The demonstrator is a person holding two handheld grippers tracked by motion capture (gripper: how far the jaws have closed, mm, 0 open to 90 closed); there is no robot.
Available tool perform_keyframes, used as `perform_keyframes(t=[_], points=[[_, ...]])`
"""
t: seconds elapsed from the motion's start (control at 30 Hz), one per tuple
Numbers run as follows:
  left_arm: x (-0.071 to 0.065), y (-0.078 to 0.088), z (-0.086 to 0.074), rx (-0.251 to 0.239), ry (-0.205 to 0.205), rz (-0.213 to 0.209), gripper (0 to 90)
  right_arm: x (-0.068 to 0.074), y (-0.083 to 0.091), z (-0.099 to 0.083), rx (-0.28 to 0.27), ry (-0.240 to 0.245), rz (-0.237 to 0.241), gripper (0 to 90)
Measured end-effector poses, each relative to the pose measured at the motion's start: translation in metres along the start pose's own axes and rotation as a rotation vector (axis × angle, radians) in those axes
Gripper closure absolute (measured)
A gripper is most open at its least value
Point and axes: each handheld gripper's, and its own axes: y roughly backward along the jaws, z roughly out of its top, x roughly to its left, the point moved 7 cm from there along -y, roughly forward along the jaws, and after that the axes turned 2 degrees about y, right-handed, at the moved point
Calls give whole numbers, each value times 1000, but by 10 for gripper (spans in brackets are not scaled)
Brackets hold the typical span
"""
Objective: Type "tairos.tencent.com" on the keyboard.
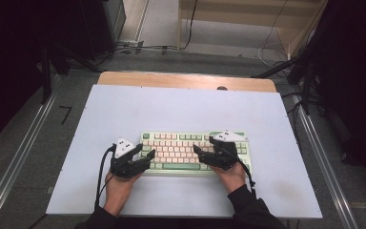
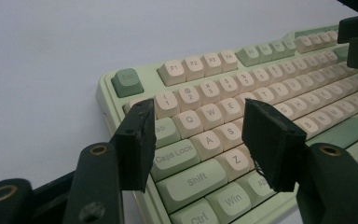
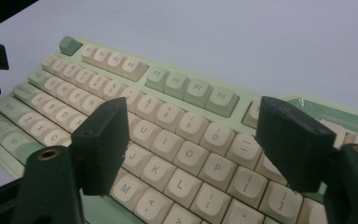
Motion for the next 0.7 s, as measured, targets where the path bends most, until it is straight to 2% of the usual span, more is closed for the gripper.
perform_keyframes(t=[0.07,0.17,0.27,0.43,0.7], points=[[0,0,0,2,6,-7,519,-2,1,0,3,-14,-1,205],[-1,-1,0,5,14,-30,646,-3,2,0,-5,-22,-7,187],[-3,-3,0,15,28,-74,744,-4,4,-1,-4,-21,-11,187],[-6,-6,2,27,17,-79,884,-8,6,-3,-1,-26,-19,189],[-11,-14,2,63,-14,-89,900,-15,13,-5,-9,-43,-39,192]])
